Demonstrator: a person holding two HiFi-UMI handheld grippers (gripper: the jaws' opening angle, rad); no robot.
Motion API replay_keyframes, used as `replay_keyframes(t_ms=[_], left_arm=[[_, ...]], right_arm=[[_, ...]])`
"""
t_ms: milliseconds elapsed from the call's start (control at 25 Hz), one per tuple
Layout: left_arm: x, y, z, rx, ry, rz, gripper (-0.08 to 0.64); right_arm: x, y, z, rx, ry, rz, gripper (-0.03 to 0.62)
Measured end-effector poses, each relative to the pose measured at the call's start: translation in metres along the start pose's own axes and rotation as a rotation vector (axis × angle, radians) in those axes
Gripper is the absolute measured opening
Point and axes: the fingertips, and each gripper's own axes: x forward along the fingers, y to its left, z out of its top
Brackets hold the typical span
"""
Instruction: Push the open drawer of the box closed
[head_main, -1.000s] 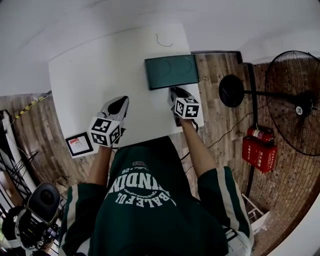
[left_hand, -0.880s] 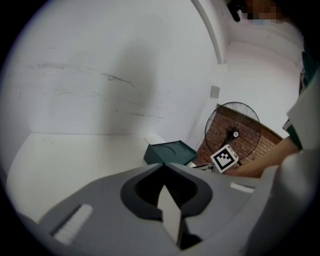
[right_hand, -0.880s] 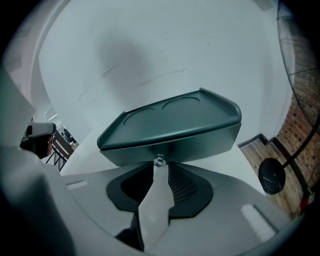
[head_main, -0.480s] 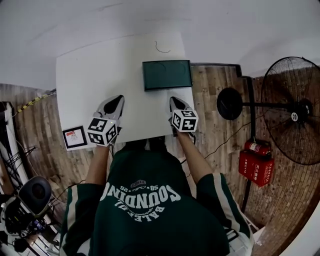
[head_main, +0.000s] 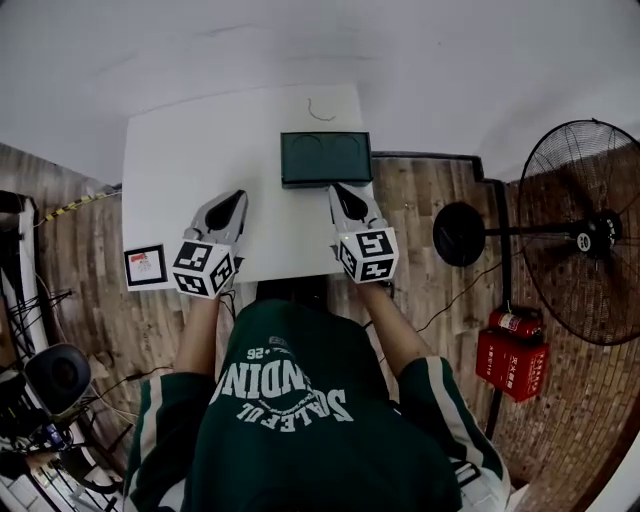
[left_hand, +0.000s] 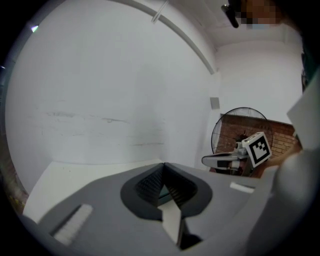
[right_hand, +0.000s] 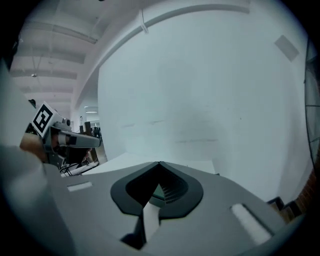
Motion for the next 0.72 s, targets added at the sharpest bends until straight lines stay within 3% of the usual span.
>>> replay_keyframes(t_ms=[280,720], left_arm=[[-0.009,-0.023,0.021,0.031,-0.067,0.013,0.052],[-0.013,-0.034,0.021,0.061,-0.097,0.038,0.052]], right_arm=[[-0.032,0.003,0.032,-0.039,-0.098,0.017,0.002],[-0.043,-0.002,0.025,-0.031,-0.090,0.038,0.002]])
